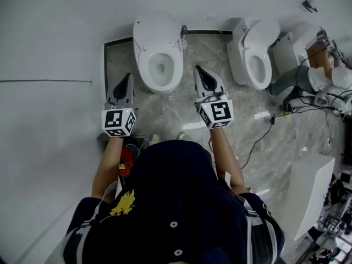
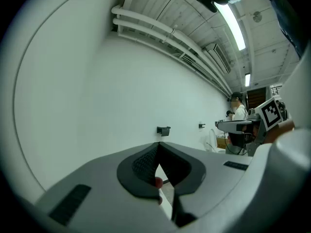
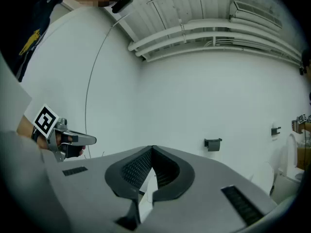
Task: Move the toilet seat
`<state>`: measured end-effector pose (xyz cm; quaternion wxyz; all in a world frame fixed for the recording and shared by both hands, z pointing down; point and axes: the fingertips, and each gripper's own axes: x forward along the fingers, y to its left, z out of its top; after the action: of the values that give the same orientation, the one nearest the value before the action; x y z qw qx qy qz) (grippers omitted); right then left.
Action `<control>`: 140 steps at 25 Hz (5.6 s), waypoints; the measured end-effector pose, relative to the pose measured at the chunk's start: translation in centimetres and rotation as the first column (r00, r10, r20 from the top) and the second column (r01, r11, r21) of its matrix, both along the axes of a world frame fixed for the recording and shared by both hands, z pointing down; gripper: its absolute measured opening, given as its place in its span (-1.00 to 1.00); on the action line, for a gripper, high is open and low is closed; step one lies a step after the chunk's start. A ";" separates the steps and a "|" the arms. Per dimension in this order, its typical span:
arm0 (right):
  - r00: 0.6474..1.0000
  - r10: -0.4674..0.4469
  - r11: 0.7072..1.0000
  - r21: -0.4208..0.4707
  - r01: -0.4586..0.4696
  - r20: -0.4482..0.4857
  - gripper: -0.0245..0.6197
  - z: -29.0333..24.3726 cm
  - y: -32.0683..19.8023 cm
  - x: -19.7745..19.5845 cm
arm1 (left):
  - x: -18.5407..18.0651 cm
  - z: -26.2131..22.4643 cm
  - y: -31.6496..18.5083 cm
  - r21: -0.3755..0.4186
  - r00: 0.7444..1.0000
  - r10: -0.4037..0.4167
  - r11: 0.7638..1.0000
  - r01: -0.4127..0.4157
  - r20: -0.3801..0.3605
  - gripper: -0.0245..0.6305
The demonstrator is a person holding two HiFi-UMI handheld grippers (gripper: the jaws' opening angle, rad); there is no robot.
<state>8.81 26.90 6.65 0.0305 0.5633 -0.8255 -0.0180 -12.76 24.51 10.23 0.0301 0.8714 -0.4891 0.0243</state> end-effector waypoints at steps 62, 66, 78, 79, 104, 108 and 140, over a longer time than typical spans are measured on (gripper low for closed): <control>0.997 0.009 1.000 -0.012 -0.008 0.076 -0.85 2.9 -10.7 -3.9 | -5.2 3.3 -8.8 -0.068 0.999 -0.044 0.997 0.042 -0.026 -0.87; 0.992 -0.009 1.000 -0.028 0.012 0.123 -0.85 3.4 -13.6 -1.4 | -2.4 4.0 -11.4 -0.101 0.999 -0.050 0.994 0.050 -0.003 -0.87; 0.981 -0.046 0.993 -0.096 0.065 0.188 -0.85 7.3 -19.2 5.7 | 2.7 7.0 -17.0 -0.157 0.990 -0.090 0.982 0.106 0.104 -0.87; 0.982 -0.047 0.992 -0.103 0.067 0.182 -0.85 7.8 -19.7 5.7 | 2.7 7.3 -17.3 -0.158 0.990 -0.092 0.981 0.109 0.107 -0.87; 0.982 0.021 0.928 -0.370 0.050 0.186 -0.85 29.8 -24.1 3.7 | 2.8 27.4 -22.2 -0.341 0.994 -0.004 0.939 0.040 0.107 -0.87; 0.978 0.067 0.915 -0.404 0.019 0.198 -0.85 34.4 -25.2 4.3 | 3.0 30.4 -23.0 -0.344 0.998 -0.006 0.939 0.027 0.064 -0.87; 0.986 0.148 0.772 -0.632 -0.068 0.075 -0.84 59.0 -23.8 3.9 | 0.2 55.4 -23.9 -0.578 0.990 -0.007 0.811 0.090 0.144 -0.86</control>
<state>12.71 3.07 65.65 0.1673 0.5674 -0.7508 0.2939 -12.59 0.63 65.61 0.2631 0.8036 -0.4812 0.2312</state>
